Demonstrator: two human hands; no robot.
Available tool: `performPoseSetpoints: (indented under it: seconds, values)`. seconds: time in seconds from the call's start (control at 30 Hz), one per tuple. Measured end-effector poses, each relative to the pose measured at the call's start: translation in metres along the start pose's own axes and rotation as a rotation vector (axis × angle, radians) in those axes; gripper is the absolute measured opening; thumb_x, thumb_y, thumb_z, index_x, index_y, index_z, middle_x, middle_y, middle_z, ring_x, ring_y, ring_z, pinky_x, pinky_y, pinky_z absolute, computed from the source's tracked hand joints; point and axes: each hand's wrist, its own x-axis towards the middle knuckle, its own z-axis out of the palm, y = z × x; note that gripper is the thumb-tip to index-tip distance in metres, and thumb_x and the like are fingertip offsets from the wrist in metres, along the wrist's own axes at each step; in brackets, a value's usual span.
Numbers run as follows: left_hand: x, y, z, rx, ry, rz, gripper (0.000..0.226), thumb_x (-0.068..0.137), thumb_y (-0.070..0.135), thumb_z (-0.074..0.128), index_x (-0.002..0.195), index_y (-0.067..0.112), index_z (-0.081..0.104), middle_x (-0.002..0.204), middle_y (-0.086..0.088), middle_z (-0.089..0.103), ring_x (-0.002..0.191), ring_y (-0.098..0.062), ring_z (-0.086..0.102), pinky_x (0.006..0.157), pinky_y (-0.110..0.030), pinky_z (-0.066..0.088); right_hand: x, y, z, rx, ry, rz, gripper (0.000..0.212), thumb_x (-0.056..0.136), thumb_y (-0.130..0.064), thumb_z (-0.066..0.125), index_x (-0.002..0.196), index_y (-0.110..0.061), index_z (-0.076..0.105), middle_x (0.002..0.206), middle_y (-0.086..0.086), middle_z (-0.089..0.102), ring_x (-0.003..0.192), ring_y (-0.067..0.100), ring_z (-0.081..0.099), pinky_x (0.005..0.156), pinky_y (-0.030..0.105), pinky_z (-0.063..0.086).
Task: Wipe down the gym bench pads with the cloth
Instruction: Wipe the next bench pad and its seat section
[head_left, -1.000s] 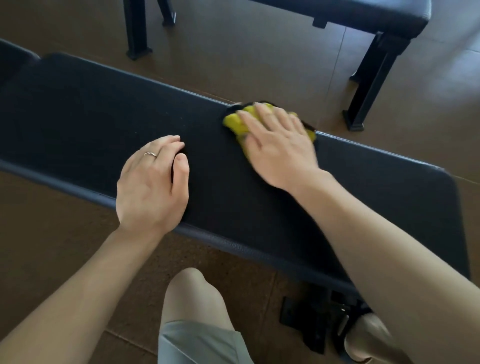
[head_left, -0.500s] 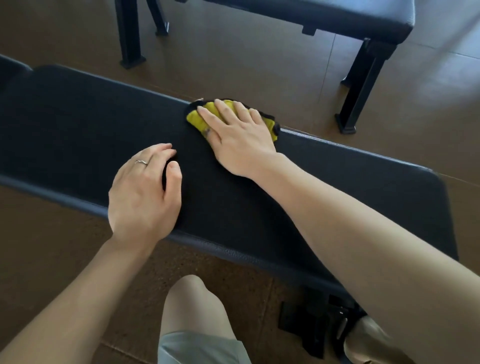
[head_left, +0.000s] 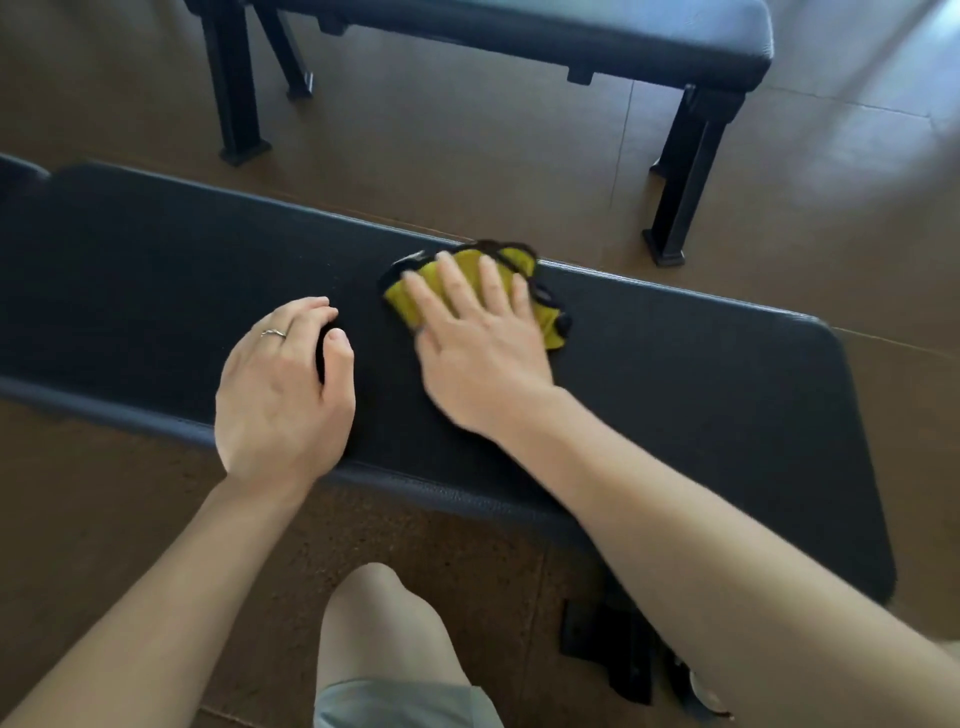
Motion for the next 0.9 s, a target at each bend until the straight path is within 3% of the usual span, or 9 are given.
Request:
performPoseSetpoints:
  seconds: [0.1,0.27,0.37,0.53,0.7,0.9]
  values:
    - [0.001,-0.001,-0.003,-0.011,-0.018,0.021,0.053,0.102,0.032,0.026,0.132,0.010,0.065,0.141,-0.001,0.062,0.133,-0.019,0.053,0.111,-0.041,0.042,-0.047,-0.007,0.000,0.003,-0.025,-0.153,0.055,0.111,-0.046,0.020,0.163,-0.042,0.006,0.174,-0.005,0.001,0.160,0.030,-0.006,0.128,0.055,0.001]
    - [-0.001,0.003,-0.003,-0.030,-0.024,-0.006,0.055,0.101,0.033,0.024,0.132,0.011,0.064,0.144,0.002,0.060,0.134,-0.020,0.052,0.108,-0.044,0.043,-0.116,0.042,-0.005,-0.005,-0.056,-0.174,0.054,0.109,-0.051,0.016,0.162,-0.046,0.009,0.173,-0.010,0.004,0.160,0.023,-0.002,0.130,0.049,0.002]
    - [-0.001,0.002,-0.001,-0.027,-0.027,-0.006,0.055,0.101,0.033,0.024,0.132,0.011,0.065,0.144,0.002,0.060,0.134,-0.019,0.051,0.109,-0.043,0.043,-0.086,0.053,-0.010,0.013,-0.023,-0.110,0.054,0.108,-0.052,0.019,0.161,-0.047,0.017,0.173,-0.009,0.010,0.160,0.024,0.007,0.129,0.048,0.006]
    - [-0.001,0.004,0.001,-0.017,-0.004,-0.042,0.053,0.100,0.035,0.025,0.127,0.017,0.067,0.140,0.007,0.061,0.129,-0.016,0.054,0.104,-0.039,0.044,-0.026,0.033,-0.006,0.029,-0.023,-0.035,0.054,0.110,-0.051,0.014,0.162,-0.045,0.005,0.174,-0.006,0.000,0.160,0.029,-0.004,0.128,0.053,-0.001]
    - [-0.001,0.001,0.002,-0.021,-0.018,-0.050,0.044,0.103,0.025,0.032,0.130,0.018,0.066,0.142,0.007,0.061,0.131,-0.014,0.053,0.106,-0.036,0.043,-0.088,0.021,-0.002,0.057,-0.057,-0.331,0.055,0.110,-0.046,0.024,0.163,-0.044,0.007,0.174,-0.008,-0.001,0.160,0.027,-0.008,0.129,0.052,0.000]
    - [0.001,0.000,0.002,-0.028,-0.020,-0.088,0.047,0.100,0.032,0.029,0.129,0.026,0.065,0.142,0.014,0.059,0.132,-0.009,0.051,0.108,-0.038,0.044,-0.110,0.042,-0.003,0.047,-0.104,-0.556,0.056,0.110,-0.048,0.028,0.162,-0.046,0.009,0.174,-0.008,0.003,0.160,0.028,-0.004,0.128,0.053,0.002]
